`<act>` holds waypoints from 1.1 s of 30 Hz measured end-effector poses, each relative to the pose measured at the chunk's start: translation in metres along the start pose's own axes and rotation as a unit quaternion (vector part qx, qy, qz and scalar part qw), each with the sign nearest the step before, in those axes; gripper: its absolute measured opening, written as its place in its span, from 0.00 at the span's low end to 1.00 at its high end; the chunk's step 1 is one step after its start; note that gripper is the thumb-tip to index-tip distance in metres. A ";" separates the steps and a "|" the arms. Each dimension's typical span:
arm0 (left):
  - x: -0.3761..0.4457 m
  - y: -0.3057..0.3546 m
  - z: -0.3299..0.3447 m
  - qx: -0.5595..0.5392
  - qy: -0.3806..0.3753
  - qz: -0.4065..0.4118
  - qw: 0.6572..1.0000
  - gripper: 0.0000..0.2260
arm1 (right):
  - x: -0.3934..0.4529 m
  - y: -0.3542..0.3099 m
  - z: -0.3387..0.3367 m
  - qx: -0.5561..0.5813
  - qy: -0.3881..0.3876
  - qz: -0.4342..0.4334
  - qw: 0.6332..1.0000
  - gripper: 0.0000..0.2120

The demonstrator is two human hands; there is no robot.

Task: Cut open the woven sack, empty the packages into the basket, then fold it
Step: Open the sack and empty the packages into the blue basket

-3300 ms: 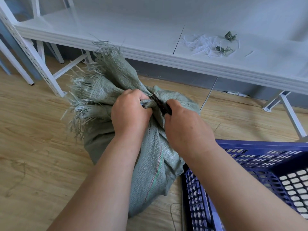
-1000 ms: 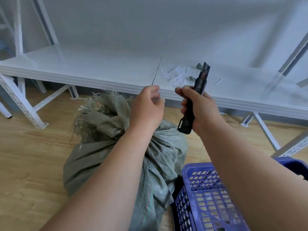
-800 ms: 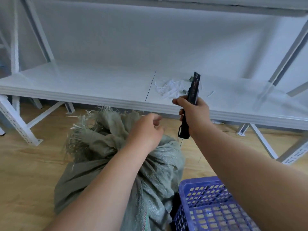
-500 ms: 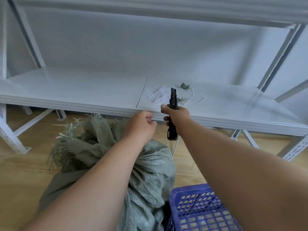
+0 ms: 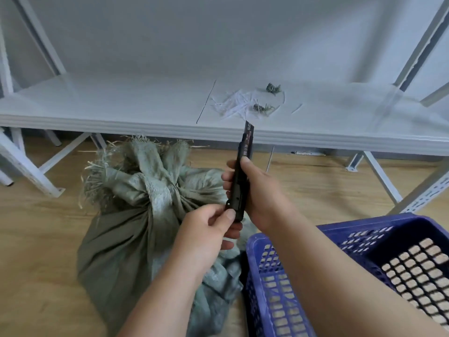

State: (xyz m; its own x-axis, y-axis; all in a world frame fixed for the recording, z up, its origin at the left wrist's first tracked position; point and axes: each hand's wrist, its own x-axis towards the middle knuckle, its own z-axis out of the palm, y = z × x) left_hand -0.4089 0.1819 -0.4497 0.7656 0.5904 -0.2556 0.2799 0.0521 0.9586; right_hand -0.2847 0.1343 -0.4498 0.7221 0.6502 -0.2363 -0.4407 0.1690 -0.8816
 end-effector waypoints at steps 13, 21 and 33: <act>0.005 -0.020 -0.006 -0.043 0.077 0.038 0.995 0.06 | -0.027 0.028 0.029 0.009 0.020 0.090 0.996 0.11; 0.019 0.013 0.018 0.005 0.026 0.077 0.997 0.08 | -0.049 0.010 -0.001 -0.064 0.053 0.022 0.996 0.14; 0.071 0.078 0.181 0.214 -0.135 0.156 0.955 0.20 | -0.011 -0.098 -0.153 -0.110 0.294 -0.040 0.948 0.11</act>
State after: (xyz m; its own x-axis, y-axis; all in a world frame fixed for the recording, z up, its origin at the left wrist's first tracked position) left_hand -0.2280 0.0822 -0.4162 0.9559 0.2904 -0.0437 0.1797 -0.4610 0.8690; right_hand -0.1678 -0.0024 -0.4236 0.9499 0.1047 -0.2945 -0.2961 -0.0006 -0.9552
